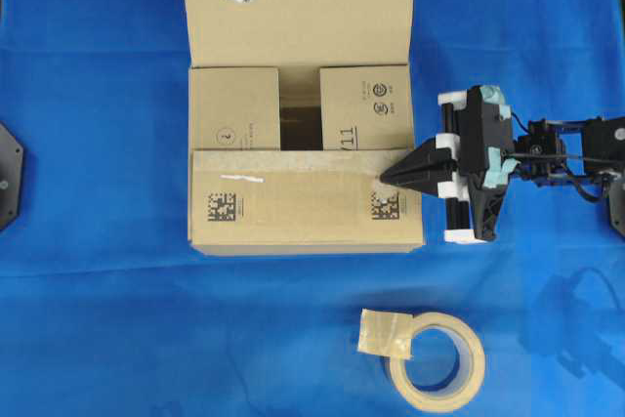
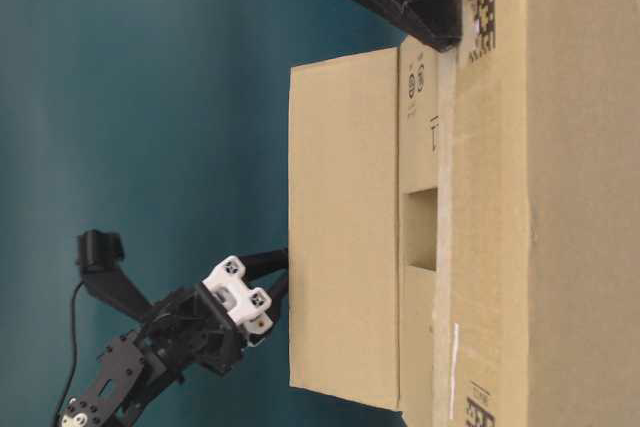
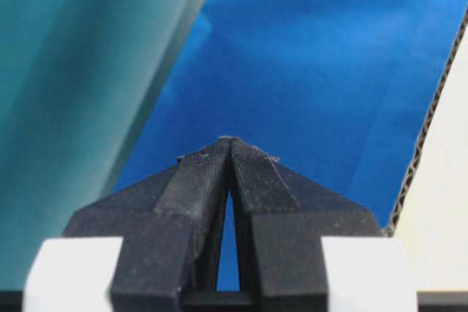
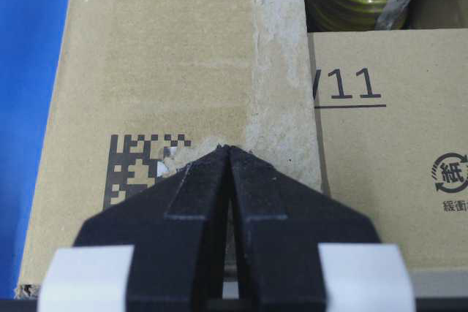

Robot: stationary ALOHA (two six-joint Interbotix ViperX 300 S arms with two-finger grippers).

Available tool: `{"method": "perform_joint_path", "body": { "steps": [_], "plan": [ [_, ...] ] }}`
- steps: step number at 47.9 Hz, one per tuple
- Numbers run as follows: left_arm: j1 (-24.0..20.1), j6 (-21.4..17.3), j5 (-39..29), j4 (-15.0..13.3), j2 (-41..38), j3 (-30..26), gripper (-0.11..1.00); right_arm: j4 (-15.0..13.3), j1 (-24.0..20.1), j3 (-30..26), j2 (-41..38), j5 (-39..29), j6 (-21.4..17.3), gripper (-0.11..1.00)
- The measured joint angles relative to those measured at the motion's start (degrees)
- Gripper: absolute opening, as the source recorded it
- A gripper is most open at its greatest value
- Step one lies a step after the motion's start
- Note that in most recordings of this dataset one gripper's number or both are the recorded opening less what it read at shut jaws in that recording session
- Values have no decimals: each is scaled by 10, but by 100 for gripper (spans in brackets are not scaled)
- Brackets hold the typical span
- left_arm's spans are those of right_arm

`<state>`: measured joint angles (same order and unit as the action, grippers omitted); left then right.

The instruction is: Close the cardboard box.

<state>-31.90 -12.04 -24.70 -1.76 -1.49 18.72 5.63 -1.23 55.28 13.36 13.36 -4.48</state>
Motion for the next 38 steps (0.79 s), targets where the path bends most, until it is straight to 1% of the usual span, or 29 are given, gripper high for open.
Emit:
{"method": "perform_joint_path", "body": {
  "steps": [8,21,27,31,38],
  "plan": [
    [12,-4,-28,0,-1,-4,0,-1,2,1,0,0,0,0],
    [34,2,-61,2,4,-20,0,-1,3,1,0,4,0,0],
    [54,16,-86,1,18,-23,0,-1,3,0,0,4,0,0],
    [64,32,-102,0,25,-23,0,-1,3,0,0,4,0,0],
    [88,42,-121,-1,40,-14,0,-1,3,1,0,4,-1,0]
  ]
}}
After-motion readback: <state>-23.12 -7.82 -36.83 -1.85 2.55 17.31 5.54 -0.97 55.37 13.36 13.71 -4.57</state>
